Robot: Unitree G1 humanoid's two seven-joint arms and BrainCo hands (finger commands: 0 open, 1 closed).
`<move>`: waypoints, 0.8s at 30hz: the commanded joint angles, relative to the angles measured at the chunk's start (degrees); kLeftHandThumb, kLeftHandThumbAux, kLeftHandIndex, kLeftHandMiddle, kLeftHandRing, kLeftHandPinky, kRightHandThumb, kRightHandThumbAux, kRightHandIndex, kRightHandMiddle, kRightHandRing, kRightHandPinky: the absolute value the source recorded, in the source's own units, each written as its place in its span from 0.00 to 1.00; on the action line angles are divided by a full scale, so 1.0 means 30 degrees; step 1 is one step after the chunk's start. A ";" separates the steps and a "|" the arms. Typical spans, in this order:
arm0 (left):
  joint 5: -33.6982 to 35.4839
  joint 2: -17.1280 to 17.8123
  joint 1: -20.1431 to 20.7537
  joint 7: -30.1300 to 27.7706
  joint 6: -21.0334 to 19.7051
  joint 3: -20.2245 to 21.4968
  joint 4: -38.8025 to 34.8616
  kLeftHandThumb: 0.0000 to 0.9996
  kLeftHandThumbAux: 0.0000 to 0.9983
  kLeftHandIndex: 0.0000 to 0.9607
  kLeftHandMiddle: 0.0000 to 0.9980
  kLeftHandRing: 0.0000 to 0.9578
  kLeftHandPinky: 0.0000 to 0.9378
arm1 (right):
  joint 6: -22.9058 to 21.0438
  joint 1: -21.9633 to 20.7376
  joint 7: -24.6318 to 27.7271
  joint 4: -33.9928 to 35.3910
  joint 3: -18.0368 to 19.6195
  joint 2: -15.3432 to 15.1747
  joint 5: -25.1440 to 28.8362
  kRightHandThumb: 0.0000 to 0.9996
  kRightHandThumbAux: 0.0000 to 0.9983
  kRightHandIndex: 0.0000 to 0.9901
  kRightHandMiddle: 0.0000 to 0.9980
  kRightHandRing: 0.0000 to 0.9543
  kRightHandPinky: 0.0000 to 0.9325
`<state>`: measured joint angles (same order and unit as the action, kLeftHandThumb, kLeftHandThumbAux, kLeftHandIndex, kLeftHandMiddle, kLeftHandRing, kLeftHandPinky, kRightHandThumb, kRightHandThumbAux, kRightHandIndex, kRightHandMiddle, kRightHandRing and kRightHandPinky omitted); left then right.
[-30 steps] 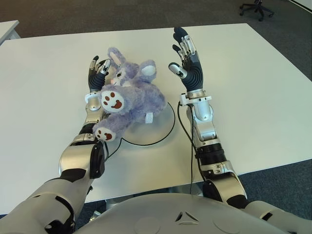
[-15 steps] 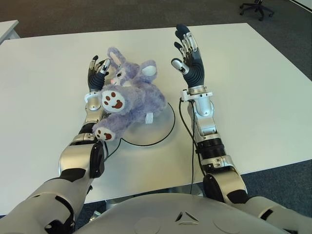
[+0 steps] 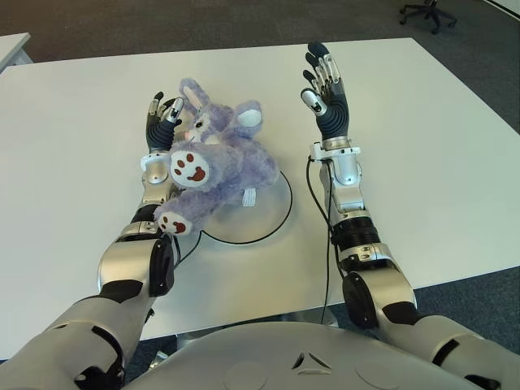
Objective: Put the doll into the plate.
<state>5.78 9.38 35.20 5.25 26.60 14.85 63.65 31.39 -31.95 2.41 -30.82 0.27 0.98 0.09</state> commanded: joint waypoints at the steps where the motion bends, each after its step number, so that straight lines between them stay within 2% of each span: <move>1: 0.0108 -0.0584 -0.1639 -0.0232 -0.1043 0.0029 0.1349 0.00 0.46 0.07 0.21 0.23 0.25 | 0.0296 -0.0747 -0.0256 -0.1450 0.0239 0.0001 -0.0063 0.00 0.45 0.00 0.00 0.00 0.00; 8: -0.0124 -0.0624 -0.1735 -0.0038 -0.0994 -0.0172 0.1275 0.00 0.45 0.05 0.20 0.21 0.16 | 0.1154 -0.1929 -0.0631 -0.4342 0.0653 -0.0280 -0.0178 0.00 0.49 0.00 0.00 0.00 0.00; 19: -0.0371 -0.0692 -0.1799 0.0187 -0.1009 -0.0409 0.1100 0.00 0.45 0.06 0.20 0.22 0.18 | 0.2083 -0.3741 -0.1681 -0.7923 0.1018 -0.0487 -0.0449 0.00 0.51 0.00 0.00 0.00 0.01; 22: -0.0357 -0.0740 -0.1814 0.0165 -0.1006 -0.0393 0.1056 0.00 0.45 0.06 0.20 0.21 0.12 | 0.2253 -0.4047 -0.1815 -0.8556 0.1123 -0.0508 -0.0422 0.00 0.52 0.01 0.00 0.00 0.02; 24: -0.0373 -0.0752 -0.1827 0.0191 -0.1010 -0.0391 0.1036 0.00 0.45 0.06 0.20 0.21 0.11 | 0.2367 -0.4262 -0.1839 -0.9014 0.1203 -0.0527 -0.0384 0.00 0.52 0.01 0.00 0.00 0.02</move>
<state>5.06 9.27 35.12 5.31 26.61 14.24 63.20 37.93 -43.58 -2.77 -55.22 3.48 -0.74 -0.91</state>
